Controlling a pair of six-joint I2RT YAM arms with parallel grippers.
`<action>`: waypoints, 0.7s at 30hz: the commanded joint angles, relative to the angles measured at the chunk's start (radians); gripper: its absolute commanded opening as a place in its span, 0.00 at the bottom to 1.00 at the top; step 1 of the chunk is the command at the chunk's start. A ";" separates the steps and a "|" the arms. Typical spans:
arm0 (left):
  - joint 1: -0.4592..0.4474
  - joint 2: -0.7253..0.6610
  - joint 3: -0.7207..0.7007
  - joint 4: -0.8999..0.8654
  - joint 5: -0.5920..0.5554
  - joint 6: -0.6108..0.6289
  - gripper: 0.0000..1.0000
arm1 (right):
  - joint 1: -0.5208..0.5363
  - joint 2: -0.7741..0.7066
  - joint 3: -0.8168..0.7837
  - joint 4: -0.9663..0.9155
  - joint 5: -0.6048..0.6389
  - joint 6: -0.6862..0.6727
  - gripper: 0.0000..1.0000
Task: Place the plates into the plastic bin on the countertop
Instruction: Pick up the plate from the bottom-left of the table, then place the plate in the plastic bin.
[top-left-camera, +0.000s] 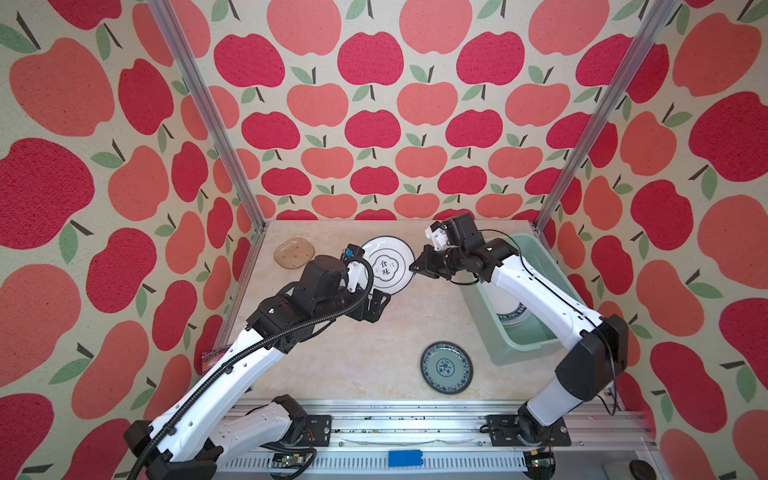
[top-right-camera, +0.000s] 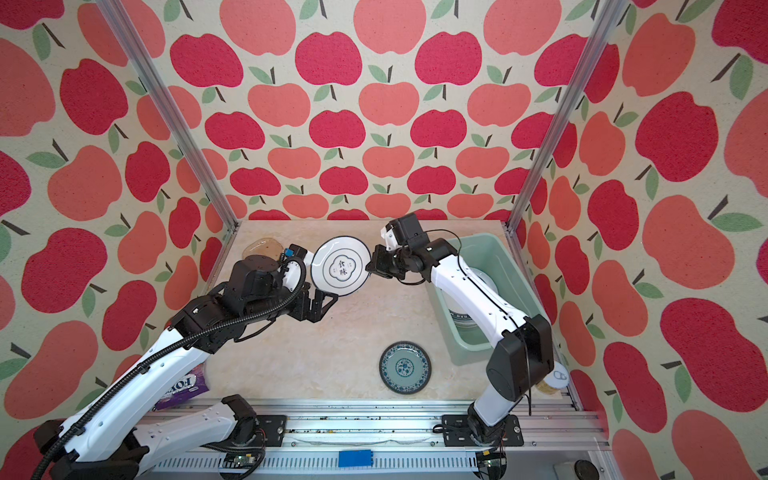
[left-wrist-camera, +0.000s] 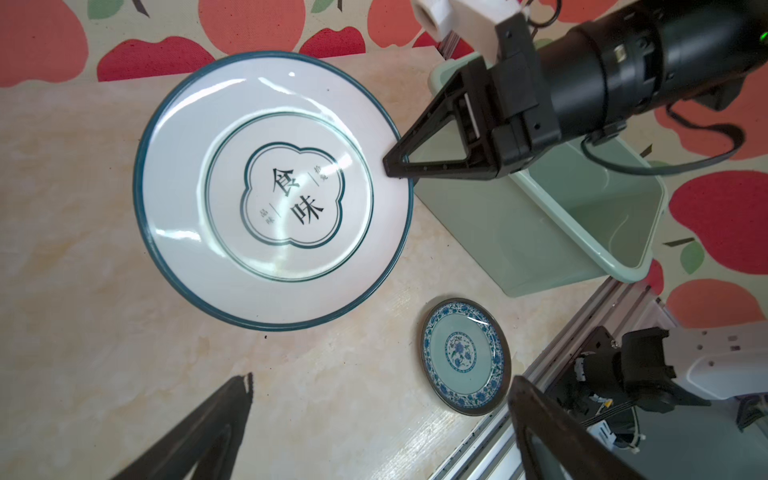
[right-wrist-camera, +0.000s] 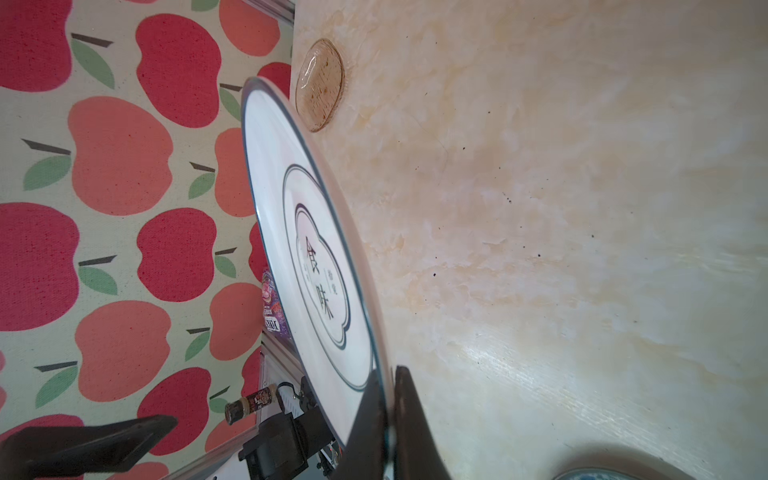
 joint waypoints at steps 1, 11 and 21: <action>-0.072 0.059 0.038 0.033 -0.087 0.153 0.99 | -0.063 -0.112 -0.044 -0.030 0.007 0.022 0.00; -0.283 0.110 0.036 0.148 -0.132 0.326 0.99 | -0.298 -0.331 -0.154 -0.111 -0.009 0.031 0.00; -0.314 0.182 0.144 0.152 -0.163 0.269 0.99 | -0.571 -0.472 -0.297 -0.104 -0.090 0.039 0.00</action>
